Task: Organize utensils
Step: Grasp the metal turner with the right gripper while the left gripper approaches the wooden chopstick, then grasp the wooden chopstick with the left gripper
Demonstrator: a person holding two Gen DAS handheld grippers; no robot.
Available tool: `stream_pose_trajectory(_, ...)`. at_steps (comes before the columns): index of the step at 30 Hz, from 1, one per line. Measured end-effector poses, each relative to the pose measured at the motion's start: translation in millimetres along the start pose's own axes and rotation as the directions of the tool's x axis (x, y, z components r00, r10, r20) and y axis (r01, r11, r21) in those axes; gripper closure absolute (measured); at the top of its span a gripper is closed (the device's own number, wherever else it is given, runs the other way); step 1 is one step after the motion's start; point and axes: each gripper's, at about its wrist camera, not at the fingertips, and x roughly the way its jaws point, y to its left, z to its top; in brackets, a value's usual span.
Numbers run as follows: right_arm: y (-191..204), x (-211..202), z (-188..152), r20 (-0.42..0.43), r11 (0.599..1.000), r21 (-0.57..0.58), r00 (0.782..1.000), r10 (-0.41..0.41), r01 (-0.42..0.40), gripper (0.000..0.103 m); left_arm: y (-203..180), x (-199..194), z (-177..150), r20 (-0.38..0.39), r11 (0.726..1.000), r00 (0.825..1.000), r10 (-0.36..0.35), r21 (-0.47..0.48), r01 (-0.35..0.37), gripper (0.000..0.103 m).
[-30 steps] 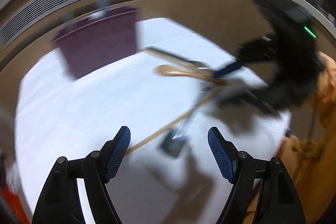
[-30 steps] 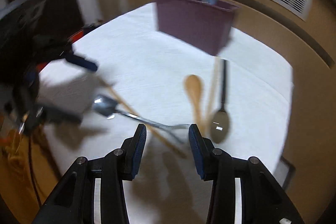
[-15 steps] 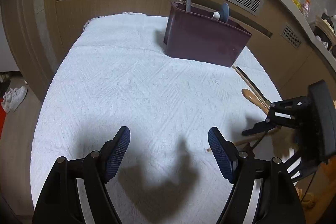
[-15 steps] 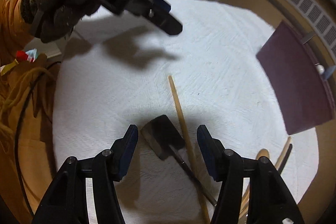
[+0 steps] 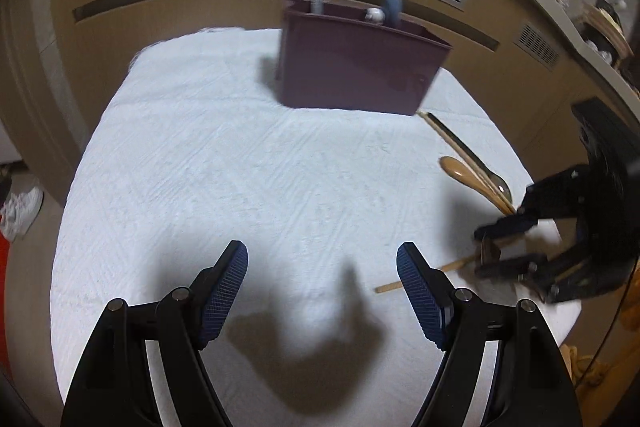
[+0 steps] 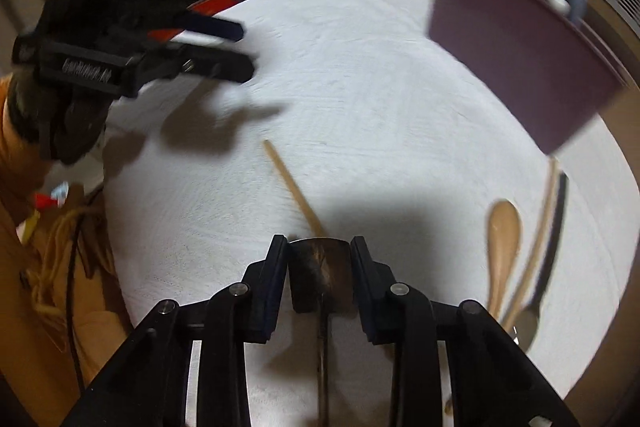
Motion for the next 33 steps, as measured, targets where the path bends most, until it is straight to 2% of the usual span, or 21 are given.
stream_pose_trajectory(4, -35.0, -23.1, -16.3, 0.041, 0.986, 0.165, 0.998, -0.041, 0.034, 0.074, -38.7, 2.8, 4.0, 0.003, 0.989, 0.999, -0.042, 0.142, 0.041, 0.026)
stream_pose_trajectory(7, -56.5, -42.4, -34.3, 0.080, 0.964, 0.265, 0.995, -0.060, 0.036, 0.074, -76.6, 6.8, 4.1, -0.012, 0.946, 0.996, -0.089, 0.313, 0.089, 0.026)
stream_pose_trajectory(8, -69.3, -49.3, -37.6, 0.096, 0.951, 0.305, 0.993, -0.073, 0.040, 0.074, -92.5, 9.3, 3.0, -0.026, 0.915, 0.994, -0.109, 0.389, 0.110, 0.026)
stream_pose_trajectory(10, -86.3, -64.3, -50.5, 0.127, 0.923, 0.384, 0.989, -0.081, 0.026, 0.074, -124.0, 14.9, -0.9, -0.052, 0.831, 0.987, -0.149, 0.534, 0.154, 0.026)
stream_pose_trajectory(11, -95.4, -72.4, -58.6, 0.146, 0.906, 0.423, 0.985, -0.089, 0.019, 0.074, -143.1, 19.9, -3.5, -0.082, 0.770, 0.981, -0.174, 0.610, 0.187, 0.027)
stream_pose_trajectory(12, -104.0, -81.4, -66.7, 0.164, 0.890, 0.456, 0.980, -0.109, 0.022, 0.074, -154.7, 23.9, -4.8, -0.104, 0.735, 0.978, -0.183, 0.646, 0.207, 0.028)
stream_pose_trajectory(13, -111.5, -89.9, -74.6, 0.181, 0.874, 0.486, 0.975, -0.126, 0.023, 0.074, -169.4, 30.3, -5.5, -0.138, 0.697, 0.972, -0.189, 0.679, 0.232, 0.035)
stream_pose_trajectory(14, -114.0, -95.1, -81.1, 0.193, 0.860, 0.509, 0.971, -0.141, 0.023, 0.074, -181.3, 37.1, -4.7, -0.175, 0.672, 0.966, -0.192, 0.693, 0.260, 0.049)
stream_pose_trajectory(16, -123.6, -107.0, -95.7, 0.213, 0.834, 0.552, 0.963, -0.165, 0.021, 0.074, -197.3, 48.1, -1.7, -0.247, 0.646, 0.946, -0.210, 0.691, 0.324, 0.070)
stream_pose_trajectory(17, -124.4, -110.2, -99.0, 0.218, 0.826, 0.564, 0.961, -0.170, 0.018, 0.074, -206.8, 55.5, 1.2, -0.292, 0.633, 0.929, -0.226, 0.681, 0.368, 0.072)
stream_pose_trajectory(20, -130.0, -119.0, -112.5, 0.233, 0.804, 0.594, 0.953, -0.193, 0.017, 0.075, -219.4, 67.1, 5.3, -0.345, 0.613, 0.905, -0.249, 0.667, 0.424, 0.073)
stream_pose_trajectory(22, -129.5, -120.0, -120.7, 0.242, 0.797, 0.604, 0.950, -0.196, 0.011, 0.075, -224.7, 76.9, 11.1, -0.376, 0.619, 0.894, -0.246, 0.649, 0.443, 0.073)
stream_pose_trajectory(27, -124.5, -115.4, -125.1, 0.272, 0.806, 0.591, 0.944, -0.188, -0.009, 0.074, -233.5, 100.4, 21.8, -0.396, 0.632, 0.909, -0.127, 0.674, 0.382, 0.082)
stream_pose_trajectory(30, -124.4, -114.8, -125.6, 0.283, 0.812, 0.583, 0.941, -0.184, -0.017, 0.074, -235.4, 110.4, 15.9, -0.431, 0.632, 0.901, -0.047, 0.686, 0.361, 0.086)
stream_pose_trajectory(31, -124.2, -114.3, -125.7, 0.285, 0.814, 0.581, 0.941, -0.183, -0.018, 0.074, -236.2, 110.2, 15.5, -0.425, 0.636, 0.904, -0.041, 0.687, 0.352, 0.086)
stream_pose_trajectory(33, -123.9, -114.5, -126.4, 0.290, 0.815, 0.579, 0.939, -0.183, -0.020, 0.074, -238.5, 113.0, 18.3, -0.441, 0.663, 0.897, -0.019, 0.667, 0.341, 0.086)
